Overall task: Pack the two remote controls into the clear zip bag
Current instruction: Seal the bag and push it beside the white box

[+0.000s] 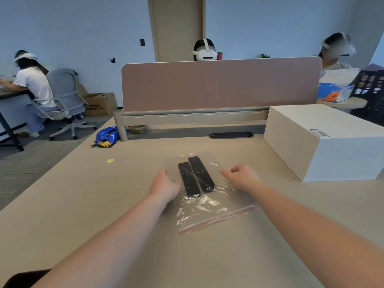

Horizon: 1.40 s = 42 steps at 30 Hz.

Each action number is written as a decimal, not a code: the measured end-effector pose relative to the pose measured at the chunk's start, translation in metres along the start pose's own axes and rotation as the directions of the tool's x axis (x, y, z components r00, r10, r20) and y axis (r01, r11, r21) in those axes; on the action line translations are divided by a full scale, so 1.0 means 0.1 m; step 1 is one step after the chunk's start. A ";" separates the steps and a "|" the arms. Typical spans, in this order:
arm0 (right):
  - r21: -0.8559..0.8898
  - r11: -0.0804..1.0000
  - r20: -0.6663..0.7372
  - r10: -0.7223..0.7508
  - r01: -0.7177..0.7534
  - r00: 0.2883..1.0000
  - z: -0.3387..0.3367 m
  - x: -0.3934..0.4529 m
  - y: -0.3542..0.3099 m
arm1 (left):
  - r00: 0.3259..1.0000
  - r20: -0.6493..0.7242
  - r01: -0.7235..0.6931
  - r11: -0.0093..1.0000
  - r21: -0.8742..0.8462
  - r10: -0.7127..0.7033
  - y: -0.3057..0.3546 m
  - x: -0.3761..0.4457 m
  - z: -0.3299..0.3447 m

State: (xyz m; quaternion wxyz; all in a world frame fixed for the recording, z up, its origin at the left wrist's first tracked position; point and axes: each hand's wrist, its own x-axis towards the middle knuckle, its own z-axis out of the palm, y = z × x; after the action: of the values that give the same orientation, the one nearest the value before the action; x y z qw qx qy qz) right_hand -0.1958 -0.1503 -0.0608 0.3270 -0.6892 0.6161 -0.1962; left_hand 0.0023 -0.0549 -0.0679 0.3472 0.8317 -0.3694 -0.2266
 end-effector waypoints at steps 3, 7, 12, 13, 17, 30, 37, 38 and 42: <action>-0.067 0.998 0.047 -0.008 0.011 0.999 0.13 0.16 -0.10 | 0.999 -0.032 0.001 0.998 -0.061 -0.003 0.02 0.09 0.13; -0.089 0.995 0.003 -0.033 0.034 0.999 0.19 0.41 -0.01 | 0.967 -0.064 -0.243 0.968 0.057 0.246 0.08 0.19 0.25; -0.155 0.987 -0.181 -0.065 0.037 0.981 0.11 0.59 0.20 | 0.948 -0.069 -0.303 0.948 0.093 0.310 0.27 0.41 0.49; -0.185 0.982 -0.215 -0.071 0.031 0.974 0.08 0.63 0.24 | 0.945 -0.066 -0.314 0.944 0.105 0.321 0.33 0.46 0.56; -0.275 0.961 -0.334 -0.078 -0.018 0.939 -0.13 0.86 0.38 | 0.932 -0.009 -0.360 0.926 0.117 0.363 0.60 0.67 0.88; -0.590 0.793 -0.416 -0.137 -0.152 0.899 -0.65 1.30 0.61 | 0.881 0.104 -0.471 0.873 0.129 0.461 1.26 0.98 1.58; -0.707 0.692 -0.353 -0.167 -0.146 0.921 -0.65 1.35 0.70 | 0.885 0.144 -0.466 0.858 0.216 0.444 1.33 1.03 1.69; -0.718 0.683 -0.344 -0.179 -0.136 0.922 -0.65 1.33 0.70 | 0.884 0.138 -0.467 0.858 0.215 0.447 1.31 1.03 1.69; -0.740 0.665 -0.296 -0.193 -0.097 0.935 -0.69 1.26 0.69 | 0.897 0.109 -0.442 0.878 0.184 0.429 1.24 0.98 1.64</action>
State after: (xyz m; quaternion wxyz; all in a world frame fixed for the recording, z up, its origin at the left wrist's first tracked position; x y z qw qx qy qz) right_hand -0.2714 -0.2895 -0.0769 -0.1036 -0.7320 0.6711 -0.0555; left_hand -0.0971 -0.2581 -0.0948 0.2899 0.7506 -0.5792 -0.1306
